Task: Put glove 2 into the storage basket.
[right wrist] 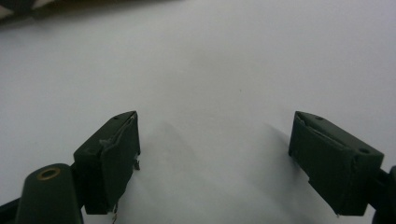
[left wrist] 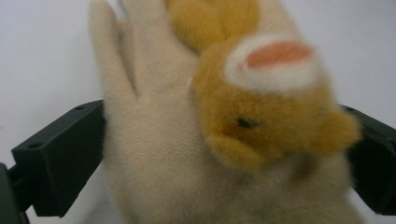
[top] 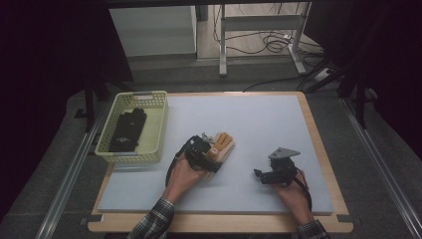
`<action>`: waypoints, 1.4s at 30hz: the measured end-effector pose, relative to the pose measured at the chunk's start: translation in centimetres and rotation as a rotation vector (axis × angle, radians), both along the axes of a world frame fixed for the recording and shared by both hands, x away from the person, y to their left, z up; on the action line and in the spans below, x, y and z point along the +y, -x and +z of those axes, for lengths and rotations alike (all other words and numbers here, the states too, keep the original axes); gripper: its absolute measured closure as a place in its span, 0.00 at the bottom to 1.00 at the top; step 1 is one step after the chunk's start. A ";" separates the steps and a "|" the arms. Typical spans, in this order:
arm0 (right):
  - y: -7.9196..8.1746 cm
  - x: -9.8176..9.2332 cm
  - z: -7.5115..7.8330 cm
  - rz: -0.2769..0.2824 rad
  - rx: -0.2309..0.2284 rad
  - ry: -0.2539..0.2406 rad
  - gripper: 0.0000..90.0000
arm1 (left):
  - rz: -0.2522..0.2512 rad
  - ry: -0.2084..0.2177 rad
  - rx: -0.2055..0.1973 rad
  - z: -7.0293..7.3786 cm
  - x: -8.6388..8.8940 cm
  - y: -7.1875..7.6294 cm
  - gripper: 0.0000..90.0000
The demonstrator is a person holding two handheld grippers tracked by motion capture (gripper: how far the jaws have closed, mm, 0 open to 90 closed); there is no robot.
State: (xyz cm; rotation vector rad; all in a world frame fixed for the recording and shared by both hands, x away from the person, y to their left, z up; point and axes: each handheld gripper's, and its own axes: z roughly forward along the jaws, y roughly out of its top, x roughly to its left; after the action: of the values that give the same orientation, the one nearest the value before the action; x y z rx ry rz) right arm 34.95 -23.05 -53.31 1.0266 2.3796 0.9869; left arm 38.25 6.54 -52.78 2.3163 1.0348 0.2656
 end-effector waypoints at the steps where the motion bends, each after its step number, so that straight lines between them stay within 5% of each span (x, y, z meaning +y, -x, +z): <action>1: 0.0 0.0 0.0 0.000 0.000 0.000 0.18 | 0.004 -0.015 0.006 -0.3 -0.2 0.1 0.00; 5: 0.0 0.0 0.0 0.000 0.001 0.000 0.18 | 0.014 -0.019 0.000 -0.5 -0.2 0.3 0.01; 12: 0.0 0.0 0.0 0.000 0.000 0.000 0.18 | -0.024 -0.037 0.004 0.6 -0.4 1.0 0.39; 23: 0.0 0.0 0.0 -0.001 0.001 0.000 0.18 | -0.006 -0.013 -0.007 2.0 0.5 0.9 0.75; 42: 0.0 0.0 0.0 0.000 0.000 0.000 0.18 | 0.095 -0.013 -0.028 6.6 3.6 -0.6 0.79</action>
State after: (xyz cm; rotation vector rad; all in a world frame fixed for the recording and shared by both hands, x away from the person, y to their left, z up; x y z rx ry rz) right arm 34.94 -23.05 -53.31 1.0268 2.3796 0.9862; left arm 38.88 10.13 -46.20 2.2716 1.1337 0.3428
